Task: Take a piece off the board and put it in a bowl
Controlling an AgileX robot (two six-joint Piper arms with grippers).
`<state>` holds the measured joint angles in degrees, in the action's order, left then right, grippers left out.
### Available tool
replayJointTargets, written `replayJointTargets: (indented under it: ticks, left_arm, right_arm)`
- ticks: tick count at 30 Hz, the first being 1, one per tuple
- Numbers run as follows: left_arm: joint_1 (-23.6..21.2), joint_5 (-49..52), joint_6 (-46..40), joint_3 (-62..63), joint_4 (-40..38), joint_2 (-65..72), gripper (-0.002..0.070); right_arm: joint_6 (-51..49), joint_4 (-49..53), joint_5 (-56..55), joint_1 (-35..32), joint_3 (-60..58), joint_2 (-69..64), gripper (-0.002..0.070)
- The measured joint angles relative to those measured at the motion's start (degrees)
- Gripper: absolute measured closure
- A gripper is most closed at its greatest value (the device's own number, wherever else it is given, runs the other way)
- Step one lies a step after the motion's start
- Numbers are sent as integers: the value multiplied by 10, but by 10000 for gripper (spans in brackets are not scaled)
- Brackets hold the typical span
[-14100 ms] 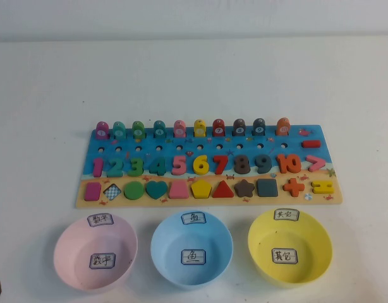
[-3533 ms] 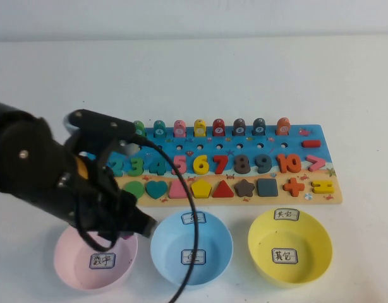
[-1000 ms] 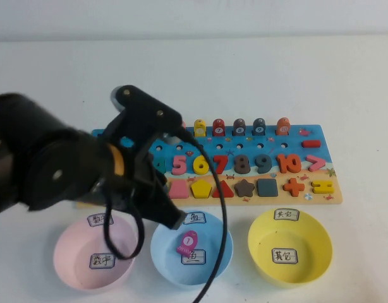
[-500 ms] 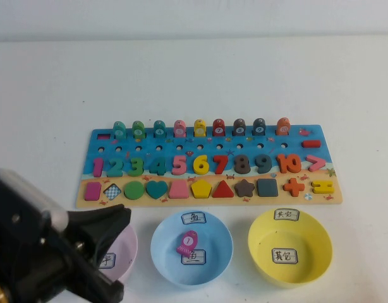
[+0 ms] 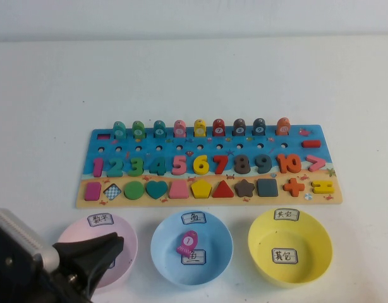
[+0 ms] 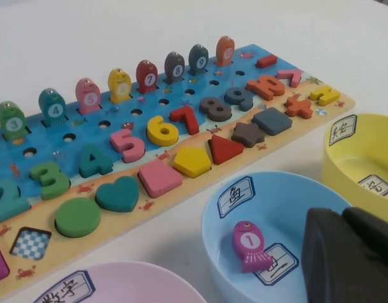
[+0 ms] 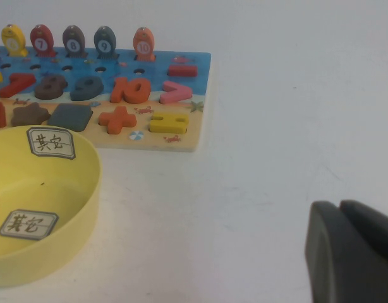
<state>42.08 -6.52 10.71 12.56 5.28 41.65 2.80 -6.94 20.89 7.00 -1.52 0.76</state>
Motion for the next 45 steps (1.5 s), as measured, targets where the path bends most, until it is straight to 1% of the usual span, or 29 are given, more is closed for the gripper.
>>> replayJointTargets:
  ticks: [6, 8, 10, 13, 16, 19, 23, 26, 28, 32, 40, 45]
  left_arm:
    - [0, -1, -8, -1, 2, 0, 678]
    - [0, -5, -32, -2, 2, -9, 678]
    - [-12, -25, -60, -14, 0, -28, 678]
    - [-54, -80, -114, -44, -27, -78, 678]
    - [-120, -149, -150, -89, -56, -143, 678]
    - [-187, -168, -160, -122, -64, -207, 678]
    - [-273, -127, -161, -133, -68, -289, 678]
    - [-315, -77, -157, -135, -68, -343, 678]
    - [-331, -43, -156, -139, -68, -371, 678]
    - [-341, 19, -156, -140, -68, -415, 678]
    - [-341, 121, -156, -140, -67, -423, 678]
    - [-341, 223, -157, -140, -65, -423, 678]
  right_arm:
    - [0, 0, 0, 0, 0, 0, 694]
    - [0, 0, 0, 0, 0, 0, 694]
    - [0, 0, 0, 0, 0, 0, 694]
    - [0, 0, 0, 0, 0, 0, 694]
    - [0, 0, 0, 0, 0, 0, 694]
    - [0, 0, 0, 0, 0, 0, 694]
    - [0, 0, 0, 0, 0, 0, 694]
    - [0, 0, 0, 0, 0, 0, 694]
    - [0, 0, 0, 0, 0, 0, 694]
    - [0, 0, 0, 0, 0, 0, 694]
    - [0, 0, 1, 0, 0, 0, 694]
    - [0, 0, 1, 0, 0, 0, 694]
